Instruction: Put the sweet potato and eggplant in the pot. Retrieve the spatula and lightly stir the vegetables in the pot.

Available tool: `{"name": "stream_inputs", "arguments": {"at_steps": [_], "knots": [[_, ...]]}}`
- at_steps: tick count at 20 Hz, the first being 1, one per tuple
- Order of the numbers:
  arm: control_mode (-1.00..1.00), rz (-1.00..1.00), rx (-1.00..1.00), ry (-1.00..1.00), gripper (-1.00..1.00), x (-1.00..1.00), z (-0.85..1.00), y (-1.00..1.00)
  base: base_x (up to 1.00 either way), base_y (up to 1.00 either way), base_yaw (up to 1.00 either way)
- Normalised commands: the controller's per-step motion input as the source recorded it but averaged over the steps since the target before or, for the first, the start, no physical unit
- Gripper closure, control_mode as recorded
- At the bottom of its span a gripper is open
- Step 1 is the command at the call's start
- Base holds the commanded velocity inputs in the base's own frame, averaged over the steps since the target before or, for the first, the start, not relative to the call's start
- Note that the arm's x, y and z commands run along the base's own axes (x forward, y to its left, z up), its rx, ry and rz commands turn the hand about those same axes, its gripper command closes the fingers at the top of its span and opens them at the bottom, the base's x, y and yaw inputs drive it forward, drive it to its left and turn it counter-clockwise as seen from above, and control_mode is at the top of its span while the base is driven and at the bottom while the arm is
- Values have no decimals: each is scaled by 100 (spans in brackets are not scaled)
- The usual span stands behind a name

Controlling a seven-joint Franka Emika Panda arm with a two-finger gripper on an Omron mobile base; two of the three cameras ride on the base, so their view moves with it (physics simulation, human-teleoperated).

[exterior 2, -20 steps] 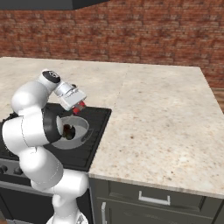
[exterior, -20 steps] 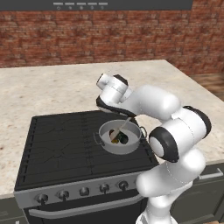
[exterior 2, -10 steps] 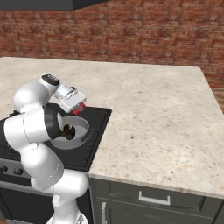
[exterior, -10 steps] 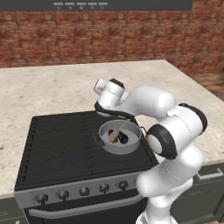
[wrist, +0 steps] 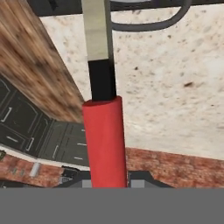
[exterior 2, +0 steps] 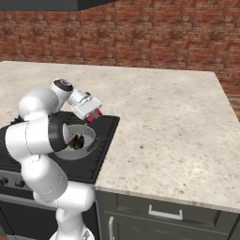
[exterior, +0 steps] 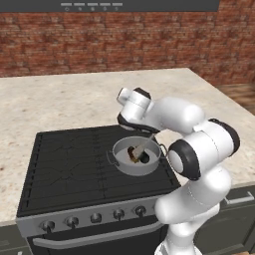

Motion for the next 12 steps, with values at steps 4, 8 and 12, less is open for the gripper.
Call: {"name": "stream_inputs", "arguments": {"at_steps": [4, 8, 12], "knots": [[-100, -2, 0, 7, 100, 0, 0, -47, 0, 0, 0], [-100, 0, 0, 7, 100, 0, 9, -24, 0, 0, 0], [-100, 0, 0, 2, 100, 0, 48, -1, 0, 0, 0]]}}
